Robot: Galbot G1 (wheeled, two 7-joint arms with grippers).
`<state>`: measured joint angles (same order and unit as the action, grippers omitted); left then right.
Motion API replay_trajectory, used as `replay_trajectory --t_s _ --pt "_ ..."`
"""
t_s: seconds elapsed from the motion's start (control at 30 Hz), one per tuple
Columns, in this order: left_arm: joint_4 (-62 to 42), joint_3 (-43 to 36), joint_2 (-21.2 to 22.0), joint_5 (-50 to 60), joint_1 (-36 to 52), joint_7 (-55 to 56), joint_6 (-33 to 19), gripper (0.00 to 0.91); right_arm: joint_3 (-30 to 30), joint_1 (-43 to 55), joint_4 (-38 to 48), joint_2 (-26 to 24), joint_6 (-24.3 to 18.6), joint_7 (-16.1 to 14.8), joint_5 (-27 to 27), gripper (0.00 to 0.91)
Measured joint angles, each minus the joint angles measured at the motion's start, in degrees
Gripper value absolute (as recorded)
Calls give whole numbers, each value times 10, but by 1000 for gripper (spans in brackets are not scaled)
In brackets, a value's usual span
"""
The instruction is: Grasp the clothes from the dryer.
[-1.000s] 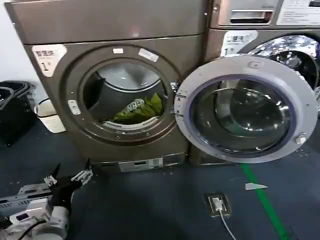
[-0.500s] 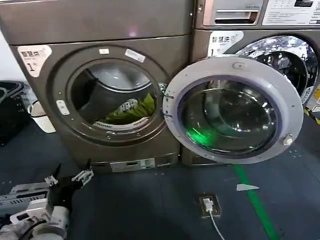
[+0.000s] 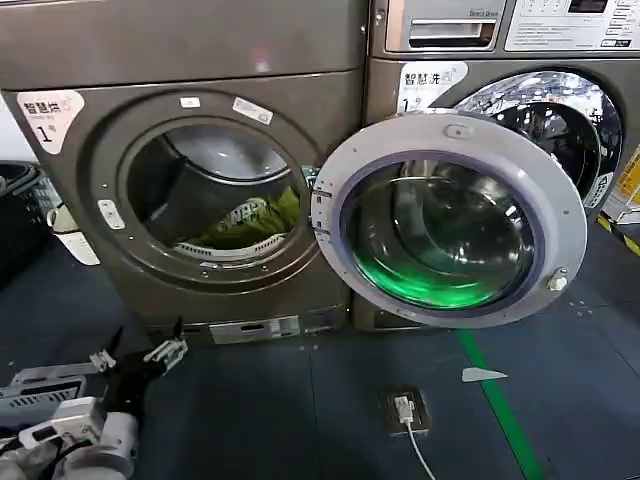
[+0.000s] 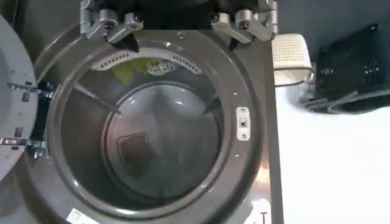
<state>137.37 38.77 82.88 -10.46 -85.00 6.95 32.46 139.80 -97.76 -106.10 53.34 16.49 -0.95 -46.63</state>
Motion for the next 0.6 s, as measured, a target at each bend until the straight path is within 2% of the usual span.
replay_trajectory --t_s 0.17,0.6 --pt "4 -1 -3 -4 0 0 1 907 -1 0 -3 3 -24 -17 -2 907" --pt "8 0 -3 -5 8 -14 2 907 3 -4 -3 9 -56 -31 -13 907"
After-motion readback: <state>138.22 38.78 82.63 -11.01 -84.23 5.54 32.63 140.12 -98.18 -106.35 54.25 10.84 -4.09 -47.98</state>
